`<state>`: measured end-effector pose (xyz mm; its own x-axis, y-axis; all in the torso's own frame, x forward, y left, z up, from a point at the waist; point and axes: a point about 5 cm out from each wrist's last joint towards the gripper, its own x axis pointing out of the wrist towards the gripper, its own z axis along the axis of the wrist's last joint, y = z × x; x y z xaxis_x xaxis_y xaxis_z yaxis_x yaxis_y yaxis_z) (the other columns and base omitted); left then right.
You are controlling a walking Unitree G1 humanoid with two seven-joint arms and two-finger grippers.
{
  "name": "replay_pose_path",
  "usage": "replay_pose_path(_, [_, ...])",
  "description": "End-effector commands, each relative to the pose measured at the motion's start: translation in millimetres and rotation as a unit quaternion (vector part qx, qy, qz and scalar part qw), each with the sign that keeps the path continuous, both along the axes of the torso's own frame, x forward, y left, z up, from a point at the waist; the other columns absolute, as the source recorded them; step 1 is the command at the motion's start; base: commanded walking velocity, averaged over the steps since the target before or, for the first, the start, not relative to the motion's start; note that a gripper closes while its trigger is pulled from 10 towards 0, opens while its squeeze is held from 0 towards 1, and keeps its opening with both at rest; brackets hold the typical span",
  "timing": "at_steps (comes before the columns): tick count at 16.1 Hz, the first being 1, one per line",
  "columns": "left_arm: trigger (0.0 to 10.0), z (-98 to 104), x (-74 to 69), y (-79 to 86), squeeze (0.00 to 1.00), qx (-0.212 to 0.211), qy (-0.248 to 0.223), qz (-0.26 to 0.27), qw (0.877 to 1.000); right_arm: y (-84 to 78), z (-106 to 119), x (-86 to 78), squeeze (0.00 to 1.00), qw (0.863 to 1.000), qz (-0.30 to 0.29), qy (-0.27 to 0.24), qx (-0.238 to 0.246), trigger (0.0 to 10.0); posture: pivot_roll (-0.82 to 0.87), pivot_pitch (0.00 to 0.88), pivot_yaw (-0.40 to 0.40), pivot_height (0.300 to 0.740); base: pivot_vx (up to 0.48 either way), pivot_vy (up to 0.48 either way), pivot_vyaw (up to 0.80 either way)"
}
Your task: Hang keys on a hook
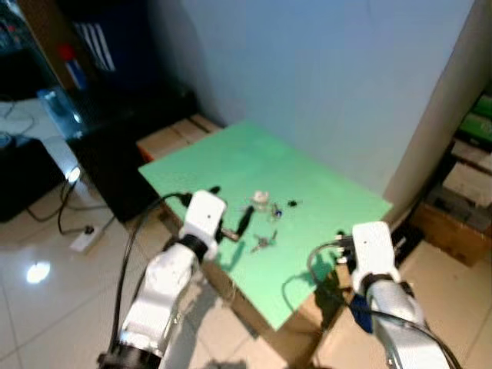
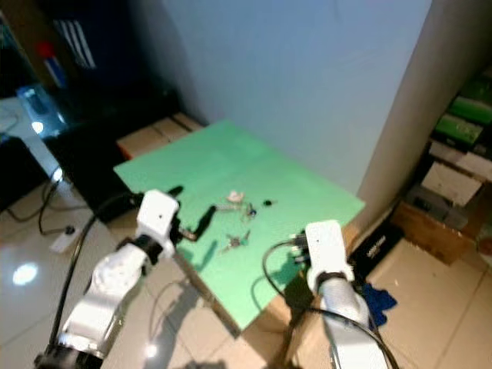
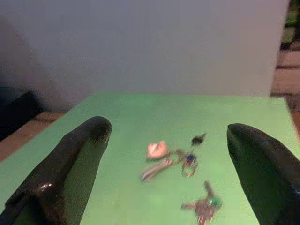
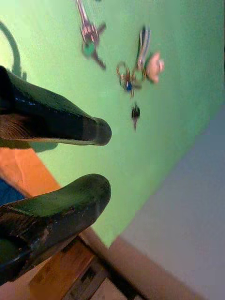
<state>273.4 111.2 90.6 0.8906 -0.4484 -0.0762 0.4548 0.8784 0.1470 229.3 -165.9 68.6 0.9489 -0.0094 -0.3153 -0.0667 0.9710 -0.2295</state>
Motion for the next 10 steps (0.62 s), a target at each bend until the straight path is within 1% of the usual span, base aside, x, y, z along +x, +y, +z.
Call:
replay_pose_path(1, [10.0, -3, 3.1, 4.0, 0.00, 0.015, 0.011, 0.010, 1.000, 0.2, 4, 1.8, 0.00, 1.000, 0.001, -0.011, 0.002, 10.0, -0.18, 0.000, 0.075, 0.718, 0.000, 0.000, 0.00])
replay_pose_path(2, [10.0, -14, 3.0, 7.4, 0.00, 0.030, 0.040, 0.016, 0.999, -1.2, 3, 1.0, 0.00, 1.000, 0.000, -0.007, 0.004, 10.0, -0.19, 0.000, 0.075, 0.718, 0.000, 0.000, 0.00])
replay_pose_path(3, [10.0, -22, 3.4, 9.8, 0.00, 0.036, 0.065, 0.022, 0.997, -2.6, 1, -0.2, 0.00, 1.000, -0.003, 0.000, 0.000, 10.0, -0.18, 0.000, 0.073, 0.718, 0.000, 0.000, 0.00])
replay_pose_path(4, [10.0, -29, 6.5, 9.2, 0.00, 0.018, 0.100, 0.023, 0.995, -1.4, -2, -2.6, 0.00, 1.000, 0.001, 0.009, -0.006, 10.0, -0.18, 0.000, 0.070, 0.718, 0.000, 0.000, 0.00])
replay_pose_path(7, [10.0, -37, 18.5, -6.5, 0.00, -0.029, 0.150, -0.009, 0.988, 6.9, -6, -7.0, 0.00, 0.999, 0.038, 0.022, -0.022, 10.0, -0.20, 0.000, 0.075, 0.718, 0.000, 0.000, 0.00])
replay_pose_path(10, [10.0, -45, 27.3, -27.0, 0.00, -0.040, 0.179, -0.038, 0.982, 8.7, -8, -10.5, 0.00, 0.998, 0.050, 0.029, -0.031, 10.0, -0.23, 0.000, 0.100, 0.718, 0.000, 0.000, 0.00])
